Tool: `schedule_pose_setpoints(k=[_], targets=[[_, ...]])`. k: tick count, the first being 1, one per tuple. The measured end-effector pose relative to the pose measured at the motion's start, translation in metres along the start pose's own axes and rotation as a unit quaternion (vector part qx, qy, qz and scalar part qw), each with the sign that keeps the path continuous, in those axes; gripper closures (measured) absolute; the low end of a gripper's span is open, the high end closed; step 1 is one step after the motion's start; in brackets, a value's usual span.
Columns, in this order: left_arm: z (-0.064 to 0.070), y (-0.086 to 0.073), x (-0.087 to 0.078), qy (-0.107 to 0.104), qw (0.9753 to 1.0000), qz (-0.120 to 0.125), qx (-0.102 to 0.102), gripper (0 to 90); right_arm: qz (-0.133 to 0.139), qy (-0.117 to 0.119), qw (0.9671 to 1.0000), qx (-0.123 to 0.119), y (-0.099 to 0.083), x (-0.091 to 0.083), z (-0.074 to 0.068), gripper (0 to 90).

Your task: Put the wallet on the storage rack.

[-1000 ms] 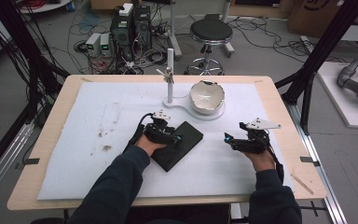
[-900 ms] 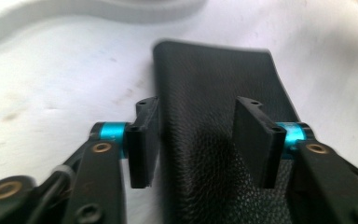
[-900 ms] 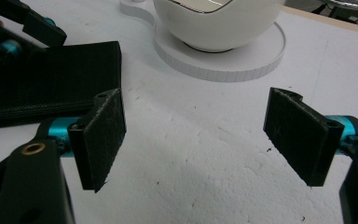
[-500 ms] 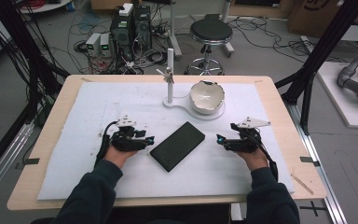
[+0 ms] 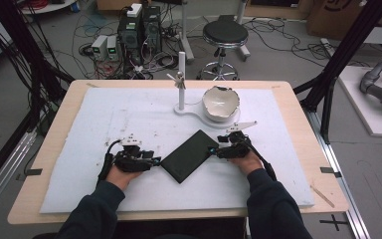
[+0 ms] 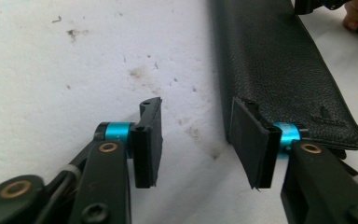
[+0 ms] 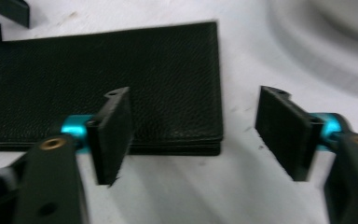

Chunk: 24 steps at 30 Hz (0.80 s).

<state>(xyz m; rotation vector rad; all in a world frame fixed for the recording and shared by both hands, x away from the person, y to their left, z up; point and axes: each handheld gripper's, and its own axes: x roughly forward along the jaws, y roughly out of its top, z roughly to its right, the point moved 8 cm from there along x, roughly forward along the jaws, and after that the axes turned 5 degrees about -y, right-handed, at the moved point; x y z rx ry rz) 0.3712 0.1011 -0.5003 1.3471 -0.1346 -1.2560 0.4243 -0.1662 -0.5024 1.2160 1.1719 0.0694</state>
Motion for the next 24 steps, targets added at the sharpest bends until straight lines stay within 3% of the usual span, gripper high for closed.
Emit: schedule_pose_setpoints(k=[2, 3, 6, 9, 12, 15, 21, 24], targets=[[-0.001, 0.0, 0.001, 0.006, 1.0, -0.005, 0.001, 57.2, 0.001, 0.012, 0.9999, 0.006, 0.001, 0.0, -0.001, 38.9], [0.0, 0.0, 0.002, 0.017, 0.9998, -0.009, 0.009, 58.3, -0.01, 0.037, 0.9991, 0.019, -0.002, 0.0, -0.005, 39.8], [0.0, -0.001, 0.002, 0.025, 0.9995, -0.013, 0.017, 60.2, -0.009, 0.041, 0.9988, 0.026, -0.001, 0.0, -0.006, 39.3], [-0.001, -0.001, 0.001, 0.029, 0.9994, -0.012, 0.014, 63.1, -0.011, 0.068, 0.9961, 0.054, -0.002, -0.001, -0.008, 39.6], [-0.001, -0.001, 0.001, 0.029, 0.9993, -0.014, 0.017, 63.0, -0.013, 0.06, 0.997, 0.046, -0.002, -0.001, -0.008, 39.5], [-0.002, 0.0, 0.001, 0.018, 0.9998, -0.006, 0.003, 62.4, -0.02, 0.034, 0.9991, 0.014, -0.002, 0.0, -0.011, 37.2], [-0.002, 0.002, -0.002, 0.016, 0.9998, 0.009, 0.001, 54.7, -0.019, 0.033, 0.9993, 0.002, -0.002, 0.0, -0.011, 37.5], [0.0, 0.003, -0.002, 0.005, 0.9999, 0.013, -0.003, 53.7, -0.023, 0.029, 0.9993, 0.003, -0.003, -0.001, -0.011, 40.8]])
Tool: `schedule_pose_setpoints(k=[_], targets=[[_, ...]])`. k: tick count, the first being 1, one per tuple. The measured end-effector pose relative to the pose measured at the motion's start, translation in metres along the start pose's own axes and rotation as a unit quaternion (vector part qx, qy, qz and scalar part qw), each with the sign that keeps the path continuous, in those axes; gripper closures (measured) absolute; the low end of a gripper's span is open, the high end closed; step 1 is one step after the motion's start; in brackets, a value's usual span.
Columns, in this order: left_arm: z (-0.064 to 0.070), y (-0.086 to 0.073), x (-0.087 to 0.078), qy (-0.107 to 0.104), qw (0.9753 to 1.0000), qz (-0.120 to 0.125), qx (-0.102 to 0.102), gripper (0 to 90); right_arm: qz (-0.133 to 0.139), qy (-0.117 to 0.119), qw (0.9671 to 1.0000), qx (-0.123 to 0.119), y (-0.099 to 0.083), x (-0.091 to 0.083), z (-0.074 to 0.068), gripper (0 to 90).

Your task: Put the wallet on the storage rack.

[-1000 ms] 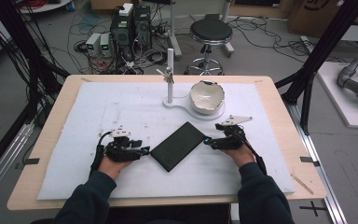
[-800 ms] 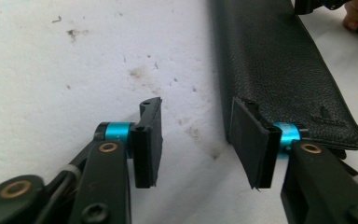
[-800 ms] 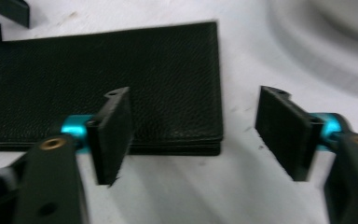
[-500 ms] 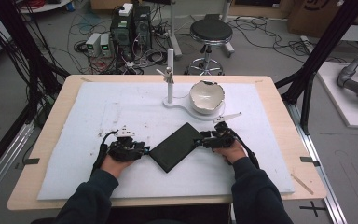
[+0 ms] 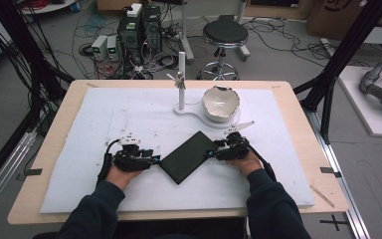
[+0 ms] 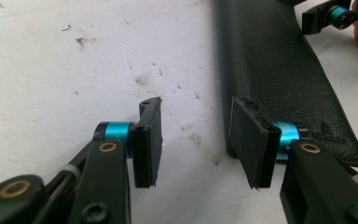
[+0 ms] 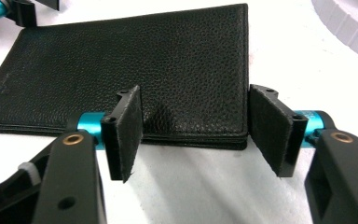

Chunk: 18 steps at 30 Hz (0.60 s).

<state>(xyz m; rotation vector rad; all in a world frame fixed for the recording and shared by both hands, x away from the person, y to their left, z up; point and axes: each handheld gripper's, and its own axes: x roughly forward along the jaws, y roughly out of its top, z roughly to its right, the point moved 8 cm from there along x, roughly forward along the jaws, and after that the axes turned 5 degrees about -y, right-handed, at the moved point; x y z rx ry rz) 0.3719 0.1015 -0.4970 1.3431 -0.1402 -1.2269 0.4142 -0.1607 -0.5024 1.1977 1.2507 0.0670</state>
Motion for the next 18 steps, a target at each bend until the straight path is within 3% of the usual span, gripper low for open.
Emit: schedule_pose_setpoints(k=[7, 8, 10, 12, 13, 14, 15, 18], targets=[[0.0, -0.001, 0.002, -0.005, 1.0, -0.003, -0.006, 54.1, -0.007, -0.005, 0.9999, 0.011, -0.002, -0.008, 0.006, 64.9], [0.001, -0.003, 0.004, -0.003, 0.9999, -0.013, 0.004, 56.5, -0.001, 0.003, 0.9998, 0.018, -0.001, -0.011, 0.007, 73.2], [0.002, -0.003, 0.005, 0.0, 0.9998, -0.018, 0.011, 56.2, -0.001, 0.011, 0.9998, 0.017, -0.001, -0.012, 0.005, 75.4], [0.004, -0.003, 0.006, 0.006, 0.9995, -0.021, 0.021, 53.9, -0.004, 0.023, 0.9997, 0.003, 0.0, -0.011, -0.001, 75.9], [0.004, -0.003, 0.005, 0.005, 0.9995, -0.022, 0.022, 54.0, -0.004, 0.01, 0.9995, -0.028, 0.001, -0.008, -0.006, 77.2], [0.003, -0.003, 0.005, 0.004, 0.9995, -0.022, 0.021, 54.0, -0.004, 0.01, 0.9995, -0.028, 0.001, -0.008, -0.006, 77.2], [0.003, -0.003, 0.005, 0.0, 0.9997, -0.019, 0.016, 54.0, -0.007, -0.001, 0.9991, -0.043, 0.003, -0.009, -0.008, 80.7], [0.002, -0.002, 0.005, -0.003, 0.9998, -0.016, 0.008, 53.6, -0.008, -0.003, 0.9989, -0.045, 0.002, -0.012, -0.007, 83.9]])
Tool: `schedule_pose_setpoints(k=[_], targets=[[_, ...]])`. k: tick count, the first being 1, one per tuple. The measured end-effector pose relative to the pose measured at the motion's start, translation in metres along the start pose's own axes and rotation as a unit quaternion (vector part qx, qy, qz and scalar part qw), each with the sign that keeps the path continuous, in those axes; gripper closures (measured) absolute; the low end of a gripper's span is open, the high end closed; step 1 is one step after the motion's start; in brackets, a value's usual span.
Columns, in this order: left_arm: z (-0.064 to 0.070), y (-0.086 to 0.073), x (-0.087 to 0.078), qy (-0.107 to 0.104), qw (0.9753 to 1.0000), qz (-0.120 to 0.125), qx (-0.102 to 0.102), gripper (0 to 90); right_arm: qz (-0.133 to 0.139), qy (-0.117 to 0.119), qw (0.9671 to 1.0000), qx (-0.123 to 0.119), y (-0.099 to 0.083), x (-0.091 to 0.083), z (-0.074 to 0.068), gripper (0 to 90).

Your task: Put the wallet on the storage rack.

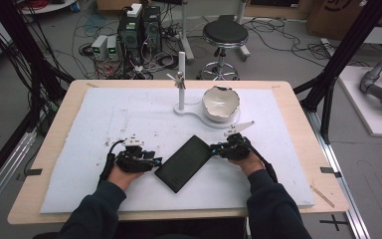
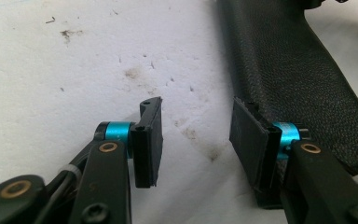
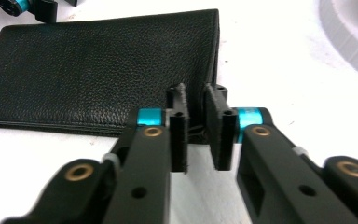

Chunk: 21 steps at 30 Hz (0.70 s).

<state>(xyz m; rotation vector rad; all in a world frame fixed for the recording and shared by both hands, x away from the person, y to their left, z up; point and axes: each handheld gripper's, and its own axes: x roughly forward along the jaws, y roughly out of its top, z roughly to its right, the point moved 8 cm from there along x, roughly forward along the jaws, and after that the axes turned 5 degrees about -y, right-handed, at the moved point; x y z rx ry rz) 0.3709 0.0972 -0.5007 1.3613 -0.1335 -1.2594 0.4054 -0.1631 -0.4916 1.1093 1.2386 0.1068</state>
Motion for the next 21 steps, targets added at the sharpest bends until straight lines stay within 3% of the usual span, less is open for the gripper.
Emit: schedule_pose_setpoints(k=[2, 3, 4, 7, 8, 9, 10, 11, 14, 17, 19, 21], targets=[[-0.001, 0.0, -0.001, 0.002, 1.0, 0.001, -0.003, 52.5, -0.007, -0.008, 0.9999, 0.007, -0.003, -0.005, 0.003, 84.6], [-0.001, 0.0, -0.001, 0.002, 1.0, 0.002, -0.006, 51.8, -0.01, -0.029, 0.9995, 0.007, -0.006, -0.012, 0.009, 85.4], [-0.002, 0.001, -0.001, 0.003, 0.9999, 0.006, -0.01, 51.8, -0.01, -0.029, 0.9995, 0.007, -0.006, -0.012, 0.009, 85.4], [-0.007, 0.002, -0.005, 0.017, 0.9997, 0.014, -0.013, 50.7, -0.027, -0.108, 0.9932, 0.034, -0.02, -0.03, 0.033, 85.3], [-0.007, 0.002, -0.005, 0.017, 0.9997, 0.014, -0.013, 50.8, -0.027, -0.108, 0.9932, 0.034, -0.02, -0.03, 0.033, 85.3], [-0.011, 0.004, -0.01, 0.023, 0.9993, 0.025, -0.017, 50.8, -0.034, -0.15, 0.9866, 0.054, -0.029, -0.042, 0.045, 85.1], [-0.011, 0.004, -0.01, 0.023, 0.9993, 0.025, -0.017, 50.8, -0.036, -0.165, 0.9835, 0.066, -0.034, -0.048, 0.049, 84.9], [-0.015, 0.008, -0.014, 0.028, 0.9988, 0.035, -0.02, 50.8, -0.038, -0.172, 0.9814, 0.077, -0.039, -0.052, 0.05, 84.6], [-0.017, 0.01, -0.019, 0.032, 0.9985, 0.041, -0.019, 50.8, -0.044, -0.176, 0.9793, 0.09, -0.047, -0.061, 0.051, 84.2], [-0.022, 0.017, -0.03, 0.039, 0.9973, 0.059, -0.019, 51.0, -0.061, -0.182, 0.9758, 0.105, -0.061, -0.075, 0.043, 82.2], [-0.024, 0.018, -0.034, 0.042, 0.997, 0.062, -0.018, 51.0, -0.065, -0.181, 0.9761, 0.1, -0.063, -0.078, 0.04, 81.9], [-0.03, 0.02, -0.041, 0.047, 0.9958, 0.076, -0.021, 51.1, -0.093, -0.166, 0.978, 0.085, -0.071, -0.081, 0.029, 78.8]])
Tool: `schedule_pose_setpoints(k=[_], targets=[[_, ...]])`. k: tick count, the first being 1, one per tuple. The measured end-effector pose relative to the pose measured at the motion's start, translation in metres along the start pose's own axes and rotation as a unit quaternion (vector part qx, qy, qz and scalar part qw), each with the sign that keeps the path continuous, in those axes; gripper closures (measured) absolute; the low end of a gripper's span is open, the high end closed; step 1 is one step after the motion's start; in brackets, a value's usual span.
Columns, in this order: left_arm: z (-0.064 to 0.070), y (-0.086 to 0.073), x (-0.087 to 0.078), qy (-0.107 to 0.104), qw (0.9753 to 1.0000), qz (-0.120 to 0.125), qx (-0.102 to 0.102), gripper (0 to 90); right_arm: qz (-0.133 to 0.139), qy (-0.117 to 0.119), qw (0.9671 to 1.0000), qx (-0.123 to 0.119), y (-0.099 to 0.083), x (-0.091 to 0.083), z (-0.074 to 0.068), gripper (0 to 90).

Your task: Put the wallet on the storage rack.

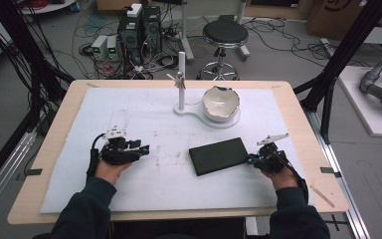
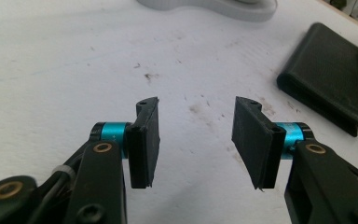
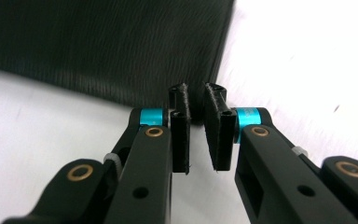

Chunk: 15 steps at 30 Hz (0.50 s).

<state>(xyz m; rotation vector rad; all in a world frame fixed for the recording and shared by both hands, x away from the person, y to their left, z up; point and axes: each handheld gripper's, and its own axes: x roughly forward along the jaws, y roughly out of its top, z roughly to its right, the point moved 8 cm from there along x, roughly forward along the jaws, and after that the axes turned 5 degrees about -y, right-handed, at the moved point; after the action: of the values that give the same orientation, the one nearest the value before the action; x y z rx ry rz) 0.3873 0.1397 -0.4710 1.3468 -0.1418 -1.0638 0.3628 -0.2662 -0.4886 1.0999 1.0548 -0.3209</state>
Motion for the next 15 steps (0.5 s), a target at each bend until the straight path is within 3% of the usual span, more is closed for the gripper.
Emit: schedule_pose_setpoints(k=[1, 2, 3, 4, 5, 6, 7, 8, 9, 10, 12, 15], targets=[[0.0, 0.0, 0.0, 0.0, 1.0, 0.0, 0.0, 51.1, 0.0, 0.0, 1.0, 0.0, 0.0, 0.0, 0.0, 78.8], [-0.003, 0.002, -0.004, 0.002, 1.0, 0.007, 0.0, 51.1, 0.006, 0.01, 0.9999, -0.012, -0.002, -0.003, -0.006, 61.3], [-0.003, 0.002, -0.004, 0.002, 1.0, 0.007, 0.0, 51.0, 0.006, 0.01, 0.9999, -0.012, -0.002, -0.003, -0.006, 61.3], [-0.007, 0.004, -0.008, 0.004, 0.9999, 0.013, 0.0, 50.9, 0.036, 0.009, 0.999, -0.026, 0.005, -0.006, -0.006, 46.6], [-0.007, 0.004, -0.008, 0.004, 0.9999, 0.013, 0.0, 50.7, 0.036, 0.009, 0.999, -0.026, 0.005, -0.006, -0.006, 46.6], [-0.01, 0.006, -0.011, 0.006, 0.9998, 0.02, -0.002, 50.6, 0.087, 0.003, 0.9948, -0.054, 0.019, -0.006, -0.005, 37.1], [-0.01, 0.006, -0.011, 0.006, 0.9998, 0.02, -0.002, 50.5, 0.087, 0.003, 0.9948, -0.054, 0.019, -0.006, -0.005, 37.1], [-0.012, 0.007, -0.014, 0.006, 0.9997, 0.025, -0.002, 50.5, 0.12, 0.006, 0.9895, -0.08, 0.032, 0.0, -0.004, 31.6], [-0.012, 0.007, -0.014, 0.006, 0.9997, 0.025, -0.002, 50.4, 0.12, 0.006, 0.9895, -0.08, 0.032, 0.0, -0.004, 31.6], [-0.014, 0.007, -0.015, 0.005, 0.9996, 0.028, -0.003, 50.5, 0.144, 0.017, 0.982, -0.121, 0.047, 0.012, -0.006, 31.3], [-0.015, 0.006, -0.014, 0.007, 0.9996, 0.025, -0.006, 50.4, 0.155, 0.017, 0.9767, -0.147, 0.058, 0.024, -0.006, 31.3], [-0.016, 0.005, -0.013, 0.006, 0.9996, 0.025, -0.008, 50.5, 0.145, 0.054, 0.9774, -0.143, 0.067, 0.043, -0.006, 31.3]])
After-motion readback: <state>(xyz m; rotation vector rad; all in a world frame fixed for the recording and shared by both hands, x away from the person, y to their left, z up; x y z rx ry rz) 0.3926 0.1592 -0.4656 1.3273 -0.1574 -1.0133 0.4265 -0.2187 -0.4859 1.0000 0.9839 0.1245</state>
